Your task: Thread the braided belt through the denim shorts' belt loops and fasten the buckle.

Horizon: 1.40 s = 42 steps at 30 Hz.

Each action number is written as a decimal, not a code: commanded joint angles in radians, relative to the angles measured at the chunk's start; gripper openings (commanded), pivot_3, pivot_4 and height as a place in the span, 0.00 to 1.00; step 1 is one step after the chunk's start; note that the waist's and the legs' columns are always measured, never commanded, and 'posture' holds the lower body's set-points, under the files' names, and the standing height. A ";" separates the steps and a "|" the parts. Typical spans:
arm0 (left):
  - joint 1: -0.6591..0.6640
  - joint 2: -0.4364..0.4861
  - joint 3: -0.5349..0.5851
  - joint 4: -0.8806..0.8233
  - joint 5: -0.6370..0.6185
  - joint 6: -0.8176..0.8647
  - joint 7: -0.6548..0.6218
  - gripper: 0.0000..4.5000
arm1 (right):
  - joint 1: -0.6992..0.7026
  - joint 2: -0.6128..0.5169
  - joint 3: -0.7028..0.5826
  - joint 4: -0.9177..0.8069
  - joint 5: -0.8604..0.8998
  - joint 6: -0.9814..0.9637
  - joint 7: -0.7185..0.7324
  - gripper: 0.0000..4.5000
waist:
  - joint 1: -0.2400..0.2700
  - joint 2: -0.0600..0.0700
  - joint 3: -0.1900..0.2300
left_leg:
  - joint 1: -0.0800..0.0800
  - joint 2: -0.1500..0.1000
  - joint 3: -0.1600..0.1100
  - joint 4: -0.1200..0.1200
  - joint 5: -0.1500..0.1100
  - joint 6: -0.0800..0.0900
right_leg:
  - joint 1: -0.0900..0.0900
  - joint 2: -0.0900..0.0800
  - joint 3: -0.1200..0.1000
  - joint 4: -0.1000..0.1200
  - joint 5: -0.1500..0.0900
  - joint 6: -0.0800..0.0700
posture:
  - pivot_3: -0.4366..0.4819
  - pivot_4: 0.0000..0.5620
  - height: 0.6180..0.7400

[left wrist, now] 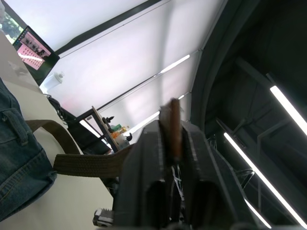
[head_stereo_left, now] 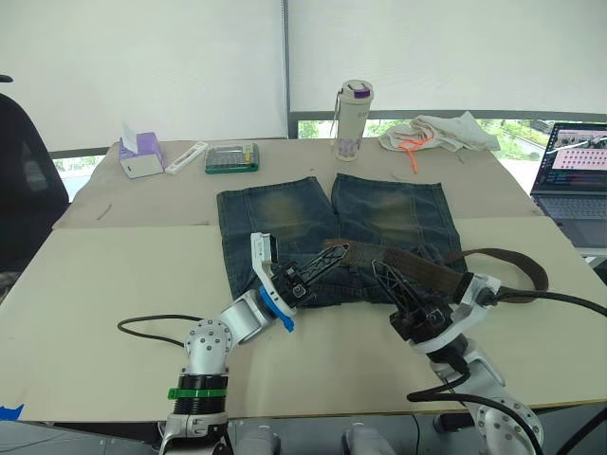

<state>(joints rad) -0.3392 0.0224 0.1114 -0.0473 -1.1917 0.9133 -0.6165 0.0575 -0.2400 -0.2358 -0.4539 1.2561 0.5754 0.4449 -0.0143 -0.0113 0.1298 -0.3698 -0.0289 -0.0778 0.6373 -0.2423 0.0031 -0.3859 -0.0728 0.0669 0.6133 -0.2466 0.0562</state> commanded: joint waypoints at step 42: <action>-0.015 0.554 -0.138 -0.274 0.572 -0.416 -0.391 1.00 | -0.674 -0.569 -0.096 1.222 -0.673 -0.046 0.513 0.00 | 0.000 0.000 0.002 | 0.000 0.006 0.016 -0.004 0.000 0.000 | 0.000 0.005 0.004 -0.002 0.000 -0.002 | 0.48 0.27 1.00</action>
<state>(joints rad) -0.3517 0.5692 -0.0434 -0.3089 -0.6234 0.5227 -1.0018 -0.6011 -0.7862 -0.3077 0.7744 0.5896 0.5572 0.9355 -0.0144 -0.0112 0.1321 -0.3693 -0.0229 -0.0621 0.6337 -0.2422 0.0035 -0.3863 -0.0682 0.0705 0.6114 -0.2463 0.0541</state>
